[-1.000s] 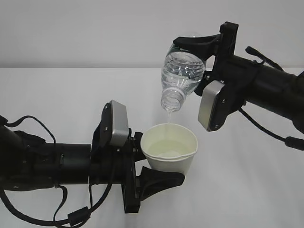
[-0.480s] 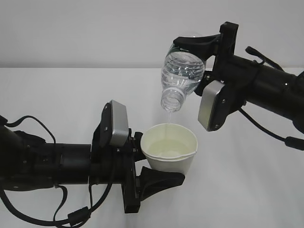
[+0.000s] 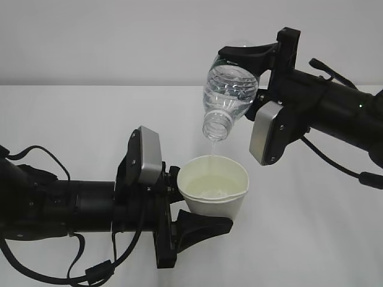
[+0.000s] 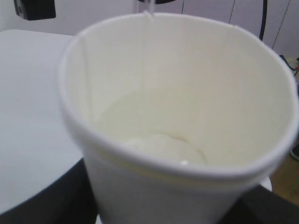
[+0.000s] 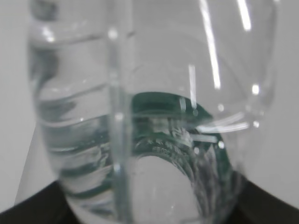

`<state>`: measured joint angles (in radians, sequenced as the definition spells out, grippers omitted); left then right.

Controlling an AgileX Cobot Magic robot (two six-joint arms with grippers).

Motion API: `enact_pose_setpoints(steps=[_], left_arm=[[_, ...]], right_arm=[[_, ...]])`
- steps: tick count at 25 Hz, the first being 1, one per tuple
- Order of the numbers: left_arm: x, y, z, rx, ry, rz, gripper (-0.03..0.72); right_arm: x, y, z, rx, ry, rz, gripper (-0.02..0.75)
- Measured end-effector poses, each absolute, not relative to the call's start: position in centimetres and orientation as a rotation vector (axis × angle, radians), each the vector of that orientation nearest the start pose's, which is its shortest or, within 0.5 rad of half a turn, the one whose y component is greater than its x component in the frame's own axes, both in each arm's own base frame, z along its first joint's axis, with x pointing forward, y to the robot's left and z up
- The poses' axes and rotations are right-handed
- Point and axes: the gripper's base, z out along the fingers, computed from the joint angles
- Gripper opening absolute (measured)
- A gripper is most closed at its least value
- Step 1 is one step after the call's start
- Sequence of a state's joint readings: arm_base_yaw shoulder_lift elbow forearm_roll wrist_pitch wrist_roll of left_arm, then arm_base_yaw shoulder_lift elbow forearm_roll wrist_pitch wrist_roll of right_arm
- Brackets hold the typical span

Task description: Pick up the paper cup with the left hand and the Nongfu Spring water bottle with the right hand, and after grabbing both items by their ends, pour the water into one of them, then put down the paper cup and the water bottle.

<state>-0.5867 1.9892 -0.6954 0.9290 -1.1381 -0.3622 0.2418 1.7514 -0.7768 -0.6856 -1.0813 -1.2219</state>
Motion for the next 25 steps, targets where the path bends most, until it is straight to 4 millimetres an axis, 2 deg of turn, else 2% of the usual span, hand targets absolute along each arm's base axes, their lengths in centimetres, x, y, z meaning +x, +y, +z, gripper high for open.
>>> enact_pose_setpoints(steps=[25], left_arm=[[22.96,-23.21,12.08,1.192,1.480,-1.054,0.453]], right_arm=[[31.73,13.06,21.93,-1.453,0.505,-0.640,0.438]])
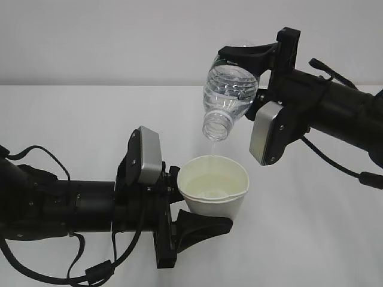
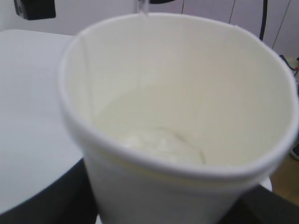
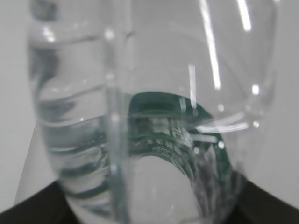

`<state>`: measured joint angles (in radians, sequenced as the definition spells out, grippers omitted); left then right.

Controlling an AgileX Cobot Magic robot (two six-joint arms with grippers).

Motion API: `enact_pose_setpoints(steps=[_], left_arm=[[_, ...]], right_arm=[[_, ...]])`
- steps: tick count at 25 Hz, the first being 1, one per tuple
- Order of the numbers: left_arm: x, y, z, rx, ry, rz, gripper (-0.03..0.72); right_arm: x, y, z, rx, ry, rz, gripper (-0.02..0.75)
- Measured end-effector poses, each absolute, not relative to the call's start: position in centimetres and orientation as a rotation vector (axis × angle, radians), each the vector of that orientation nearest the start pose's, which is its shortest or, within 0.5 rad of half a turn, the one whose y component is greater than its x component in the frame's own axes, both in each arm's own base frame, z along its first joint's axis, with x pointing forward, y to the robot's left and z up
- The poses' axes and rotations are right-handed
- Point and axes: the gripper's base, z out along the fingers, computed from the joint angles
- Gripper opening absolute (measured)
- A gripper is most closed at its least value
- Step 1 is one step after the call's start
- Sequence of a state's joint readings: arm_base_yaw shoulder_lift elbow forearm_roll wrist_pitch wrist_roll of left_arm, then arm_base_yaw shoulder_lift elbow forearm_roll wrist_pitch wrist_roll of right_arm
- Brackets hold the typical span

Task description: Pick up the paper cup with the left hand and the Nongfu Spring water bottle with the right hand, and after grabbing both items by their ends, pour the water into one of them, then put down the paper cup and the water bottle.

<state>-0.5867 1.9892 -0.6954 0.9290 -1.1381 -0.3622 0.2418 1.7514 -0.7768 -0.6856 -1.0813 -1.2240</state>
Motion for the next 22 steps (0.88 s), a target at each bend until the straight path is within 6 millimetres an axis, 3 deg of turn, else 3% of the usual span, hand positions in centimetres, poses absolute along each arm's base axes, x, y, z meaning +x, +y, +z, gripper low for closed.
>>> enact_pose_setpoints(steps=[22], left_arm=[[22.96,-23.21,12.08,1.192,1.480,-1.054,0.453]], right_arm=[[31.71,13.07,21.99,-1.453,0.488,-0.654,0.438]])
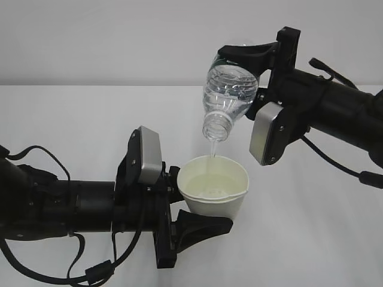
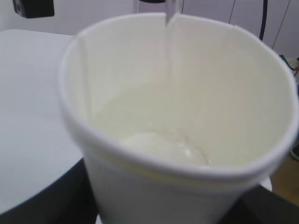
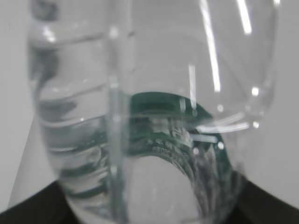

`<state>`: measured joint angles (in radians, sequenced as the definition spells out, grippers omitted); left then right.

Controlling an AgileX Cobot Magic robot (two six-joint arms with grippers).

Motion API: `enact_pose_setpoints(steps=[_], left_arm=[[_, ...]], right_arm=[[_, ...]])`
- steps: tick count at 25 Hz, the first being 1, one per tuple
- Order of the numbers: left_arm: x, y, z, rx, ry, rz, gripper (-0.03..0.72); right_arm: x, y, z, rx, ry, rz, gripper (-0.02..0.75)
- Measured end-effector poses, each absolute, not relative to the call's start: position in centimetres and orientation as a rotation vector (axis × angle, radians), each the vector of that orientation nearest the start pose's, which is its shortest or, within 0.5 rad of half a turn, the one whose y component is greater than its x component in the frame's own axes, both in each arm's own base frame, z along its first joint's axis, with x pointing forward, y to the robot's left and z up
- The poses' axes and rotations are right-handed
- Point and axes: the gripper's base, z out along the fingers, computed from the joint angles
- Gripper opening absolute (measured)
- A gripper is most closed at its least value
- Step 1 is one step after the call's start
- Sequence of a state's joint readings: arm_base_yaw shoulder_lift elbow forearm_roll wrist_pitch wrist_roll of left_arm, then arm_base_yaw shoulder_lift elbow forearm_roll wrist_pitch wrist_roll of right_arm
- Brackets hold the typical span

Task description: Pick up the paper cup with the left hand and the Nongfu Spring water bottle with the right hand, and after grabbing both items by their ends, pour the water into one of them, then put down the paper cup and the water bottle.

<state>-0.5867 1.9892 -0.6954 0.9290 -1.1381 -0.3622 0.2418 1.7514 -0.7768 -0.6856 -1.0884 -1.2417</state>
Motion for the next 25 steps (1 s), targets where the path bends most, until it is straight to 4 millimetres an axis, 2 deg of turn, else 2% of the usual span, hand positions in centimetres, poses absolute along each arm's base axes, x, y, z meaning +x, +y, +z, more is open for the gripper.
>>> enact_pose_setpoints(steps=[25], left_arm=[[22.97,-23.20,12.06,1.193,1.482,-1.052,0.453]], right_arm=[[31.63,13.12,22.18,-1.435,0.471,-0.655,0.438]])
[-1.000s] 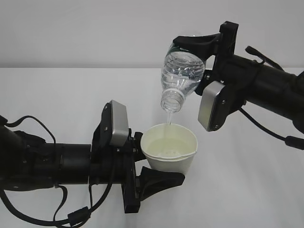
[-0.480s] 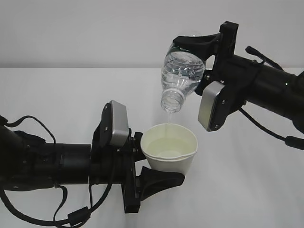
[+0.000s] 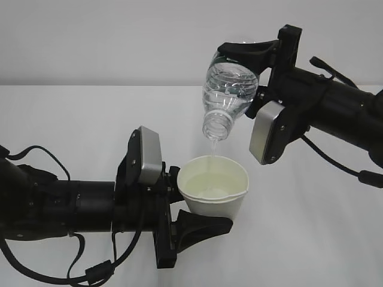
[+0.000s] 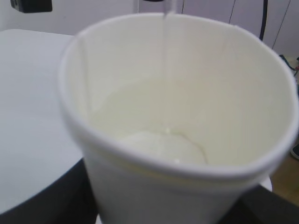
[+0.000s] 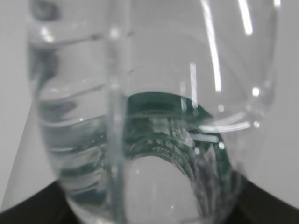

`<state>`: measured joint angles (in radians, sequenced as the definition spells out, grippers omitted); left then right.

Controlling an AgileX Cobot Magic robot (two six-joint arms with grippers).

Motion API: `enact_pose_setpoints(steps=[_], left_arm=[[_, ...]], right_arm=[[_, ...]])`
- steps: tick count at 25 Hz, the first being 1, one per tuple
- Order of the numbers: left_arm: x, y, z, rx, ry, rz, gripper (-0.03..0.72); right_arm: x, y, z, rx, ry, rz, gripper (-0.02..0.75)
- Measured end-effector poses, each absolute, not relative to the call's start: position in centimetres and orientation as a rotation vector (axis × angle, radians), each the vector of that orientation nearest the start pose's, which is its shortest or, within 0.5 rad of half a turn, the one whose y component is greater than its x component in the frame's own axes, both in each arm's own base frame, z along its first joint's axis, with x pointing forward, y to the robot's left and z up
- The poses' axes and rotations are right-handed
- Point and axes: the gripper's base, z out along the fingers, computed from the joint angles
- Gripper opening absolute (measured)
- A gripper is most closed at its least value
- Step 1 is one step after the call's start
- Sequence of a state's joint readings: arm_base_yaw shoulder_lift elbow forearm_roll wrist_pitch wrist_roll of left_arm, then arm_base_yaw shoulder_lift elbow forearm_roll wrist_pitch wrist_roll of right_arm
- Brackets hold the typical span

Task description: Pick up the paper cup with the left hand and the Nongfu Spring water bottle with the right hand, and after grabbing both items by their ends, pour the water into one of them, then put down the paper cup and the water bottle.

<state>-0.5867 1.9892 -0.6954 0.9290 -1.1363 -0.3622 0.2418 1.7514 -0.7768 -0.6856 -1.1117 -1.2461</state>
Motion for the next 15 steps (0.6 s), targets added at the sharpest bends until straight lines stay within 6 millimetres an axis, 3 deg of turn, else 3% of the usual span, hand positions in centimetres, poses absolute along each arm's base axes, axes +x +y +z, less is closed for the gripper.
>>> enact_pose_setpoints(steps=[15], left_arm=[[22.97,-23.20,12.06,1.193,1.482,-1.052,0.453]], right_arm=[[31.63,13.12,22.20,-1.434,0.470,-0.655,0.438]])
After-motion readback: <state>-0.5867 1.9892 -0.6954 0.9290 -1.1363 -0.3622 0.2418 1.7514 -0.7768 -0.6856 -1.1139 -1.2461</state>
